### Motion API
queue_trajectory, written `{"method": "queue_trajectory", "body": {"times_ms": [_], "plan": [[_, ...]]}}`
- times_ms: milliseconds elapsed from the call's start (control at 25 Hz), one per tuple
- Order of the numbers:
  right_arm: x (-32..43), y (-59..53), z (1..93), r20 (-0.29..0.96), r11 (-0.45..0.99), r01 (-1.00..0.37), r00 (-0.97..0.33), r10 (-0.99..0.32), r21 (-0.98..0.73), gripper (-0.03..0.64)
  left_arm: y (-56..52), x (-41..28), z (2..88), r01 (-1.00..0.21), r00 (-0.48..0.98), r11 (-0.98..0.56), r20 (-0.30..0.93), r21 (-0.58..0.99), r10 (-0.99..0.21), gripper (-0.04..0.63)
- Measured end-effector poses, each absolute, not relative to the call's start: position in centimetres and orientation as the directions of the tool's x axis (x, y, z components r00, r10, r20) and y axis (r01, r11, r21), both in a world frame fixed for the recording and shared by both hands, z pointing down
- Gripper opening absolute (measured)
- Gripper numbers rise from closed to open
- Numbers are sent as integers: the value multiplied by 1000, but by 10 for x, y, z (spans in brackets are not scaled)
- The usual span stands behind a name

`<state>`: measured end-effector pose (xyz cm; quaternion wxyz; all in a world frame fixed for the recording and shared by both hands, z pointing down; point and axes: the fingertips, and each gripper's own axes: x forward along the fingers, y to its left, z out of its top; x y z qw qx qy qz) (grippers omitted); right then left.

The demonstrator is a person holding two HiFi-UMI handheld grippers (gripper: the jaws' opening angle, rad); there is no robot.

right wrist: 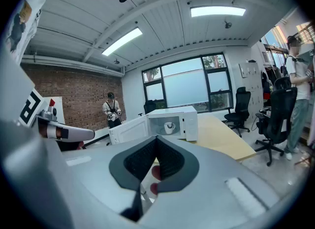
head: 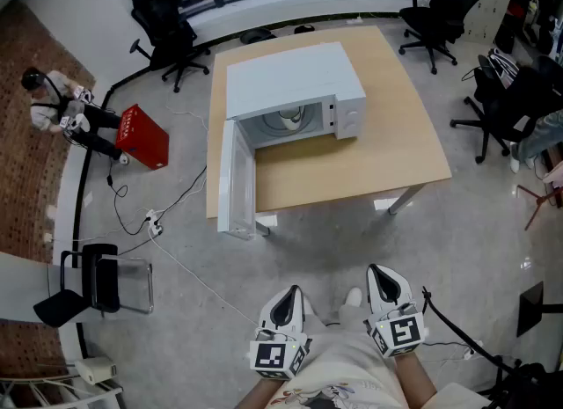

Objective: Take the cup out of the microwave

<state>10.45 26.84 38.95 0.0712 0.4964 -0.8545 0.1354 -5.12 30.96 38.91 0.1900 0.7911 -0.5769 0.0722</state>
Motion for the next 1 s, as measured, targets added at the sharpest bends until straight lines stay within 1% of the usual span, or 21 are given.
{"method": "queue_trajectory", "body": {"times_ms": [160, 320, 480, 800, 1000], "plan": [[101, 269, 384, 249, 473, -866, -499, -830, -161, 8, 307, -43, 372, -928, 358, -307, 279, 210, -891, 3], [103, 266, 382, 235, 498, -853, -521, -820, -154, 8, 301, -32, 370, -918, 378, -320, 275, 232, -884, 3], [109, 265, 381, 226, 516, -837, -546, -807, -182, 8, 300, -21, 364, -925, 370, -325, 266, 198, -890, 2], [127, 253, 389, 224, 564, -804, -594, -772, -190, 8, 302, -12, 374, -942, 303, -243, 275, 230, -913, 3], [123, 236, 395, 245, 575, -790, -613, -751, -213, 8, 291, -24, 387, -945, 252, -166, 305, 283, -919, 3]]}}
